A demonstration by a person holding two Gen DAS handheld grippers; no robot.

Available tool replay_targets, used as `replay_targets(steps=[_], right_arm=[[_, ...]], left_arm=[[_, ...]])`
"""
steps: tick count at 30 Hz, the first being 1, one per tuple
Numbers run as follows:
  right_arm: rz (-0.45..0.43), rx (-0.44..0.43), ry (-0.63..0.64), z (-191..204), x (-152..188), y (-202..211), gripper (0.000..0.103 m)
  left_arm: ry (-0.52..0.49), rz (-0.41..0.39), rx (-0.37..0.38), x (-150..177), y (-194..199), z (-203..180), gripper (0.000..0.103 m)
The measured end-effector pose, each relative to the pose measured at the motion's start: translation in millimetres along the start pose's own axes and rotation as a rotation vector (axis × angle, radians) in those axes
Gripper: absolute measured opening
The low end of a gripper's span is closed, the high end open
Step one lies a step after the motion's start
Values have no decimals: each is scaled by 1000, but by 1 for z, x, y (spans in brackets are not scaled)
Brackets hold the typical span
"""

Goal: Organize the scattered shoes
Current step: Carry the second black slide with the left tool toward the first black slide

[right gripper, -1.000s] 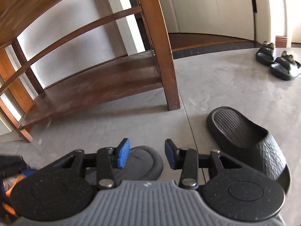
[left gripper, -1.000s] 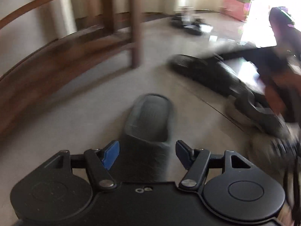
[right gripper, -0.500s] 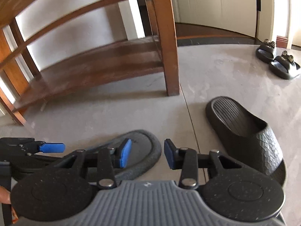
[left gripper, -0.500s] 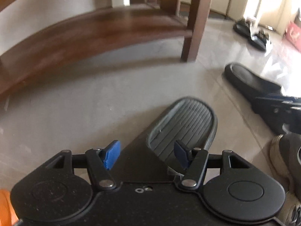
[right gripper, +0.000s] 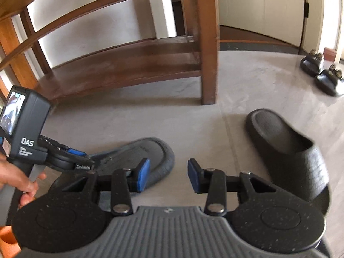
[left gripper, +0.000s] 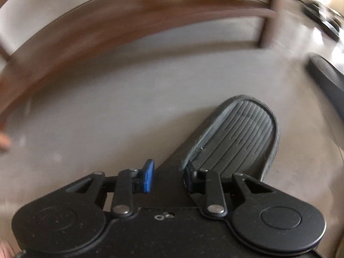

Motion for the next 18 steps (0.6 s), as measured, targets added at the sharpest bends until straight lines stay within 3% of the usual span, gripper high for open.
replay_targets(steps=[5,9,13,16,18], right_arm=[[8,-17,6,21,4,-12,43],[10,-24,4,30,3,-17,43],[-1,-24,12,34,2,-16,43],[-16,0,-27,19,3,-10,43],[-27,16,-53,10,4,-6,43]], left_arm=[[388,-1,-19,20,0,58,37],[494,-3,-49,26,0,74,39],[452,-34,-65,23,9,65,37],[362,-177,-129,28,39,45,46],[305,-285,-122,32,62,24,52]])
Point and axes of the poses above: each gripper's, at about its wrist camera, not at the fingertips, and y roughly against the way its jaws point, z to its left, x to its underside, the point moved 3 cm from there along -y, roughly the way its jaws point, and after that the axes turned 3 degrees about -y, right-handed, at the moved point
